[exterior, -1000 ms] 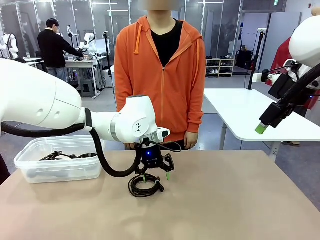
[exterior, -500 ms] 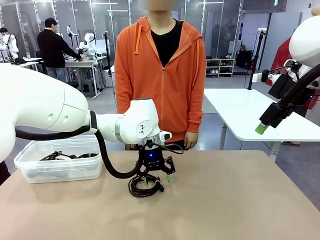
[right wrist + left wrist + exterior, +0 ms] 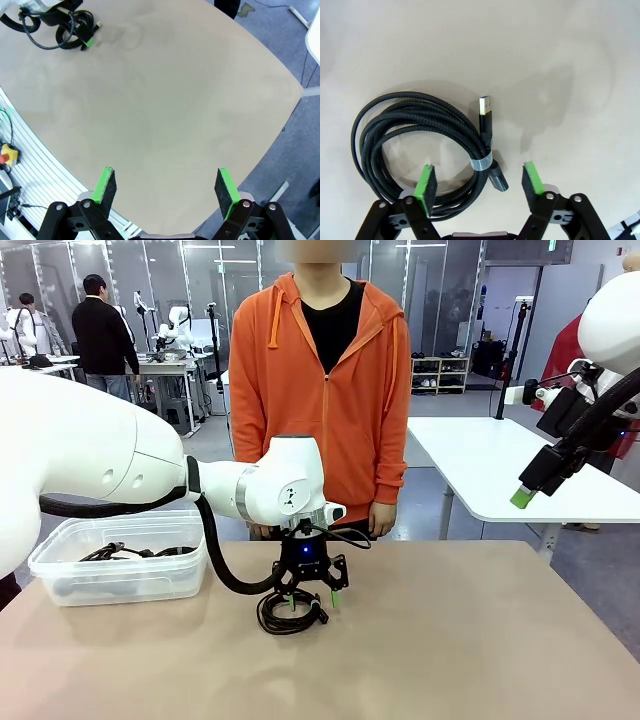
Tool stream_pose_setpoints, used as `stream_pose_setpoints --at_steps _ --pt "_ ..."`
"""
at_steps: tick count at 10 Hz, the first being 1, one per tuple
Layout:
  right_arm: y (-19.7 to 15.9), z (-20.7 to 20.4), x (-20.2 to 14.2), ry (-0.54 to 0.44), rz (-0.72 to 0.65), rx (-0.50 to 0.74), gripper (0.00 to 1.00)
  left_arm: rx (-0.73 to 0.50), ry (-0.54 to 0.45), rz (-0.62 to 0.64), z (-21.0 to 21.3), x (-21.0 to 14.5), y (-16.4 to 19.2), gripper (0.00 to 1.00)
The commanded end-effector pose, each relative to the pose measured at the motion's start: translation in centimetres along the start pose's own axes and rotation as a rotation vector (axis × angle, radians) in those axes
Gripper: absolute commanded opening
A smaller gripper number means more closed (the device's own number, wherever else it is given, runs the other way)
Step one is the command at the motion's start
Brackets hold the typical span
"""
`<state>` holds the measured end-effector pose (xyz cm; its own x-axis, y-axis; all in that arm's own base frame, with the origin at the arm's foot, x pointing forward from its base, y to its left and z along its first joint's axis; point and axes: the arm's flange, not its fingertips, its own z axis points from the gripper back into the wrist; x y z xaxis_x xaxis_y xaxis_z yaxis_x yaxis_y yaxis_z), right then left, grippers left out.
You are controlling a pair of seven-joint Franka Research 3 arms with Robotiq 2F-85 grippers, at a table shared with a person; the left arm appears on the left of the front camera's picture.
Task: Organize and store the cables.
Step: Place the USB Extension Cable into the Organizing box.
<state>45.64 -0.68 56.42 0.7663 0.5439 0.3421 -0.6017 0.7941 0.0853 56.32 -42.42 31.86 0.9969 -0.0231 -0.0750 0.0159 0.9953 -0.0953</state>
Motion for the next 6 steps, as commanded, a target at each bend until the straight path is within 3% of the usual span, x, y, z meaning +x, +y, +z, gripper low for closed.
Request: stream_pose_setpoints --at_steps 1,2,6 --pt "-0.1 0.0 -0.1 0.006 -0.003 -0.007 1.00 0.053 -0.012 0.032 0.1 0.0 -0.6 0.27" --pt "-0.1 0.0 -0.1 0.006 -0.003 -0.007 1.00 0.066 -0.023 0.031 0.0 -0.1 -0.5 0.00" --pt "-0.1 0.0 -0.1 0.006 -0.003 -0.007 1.00 0.098 -0.042 0.026 -1.2 -0.3 -0.7 0.00"
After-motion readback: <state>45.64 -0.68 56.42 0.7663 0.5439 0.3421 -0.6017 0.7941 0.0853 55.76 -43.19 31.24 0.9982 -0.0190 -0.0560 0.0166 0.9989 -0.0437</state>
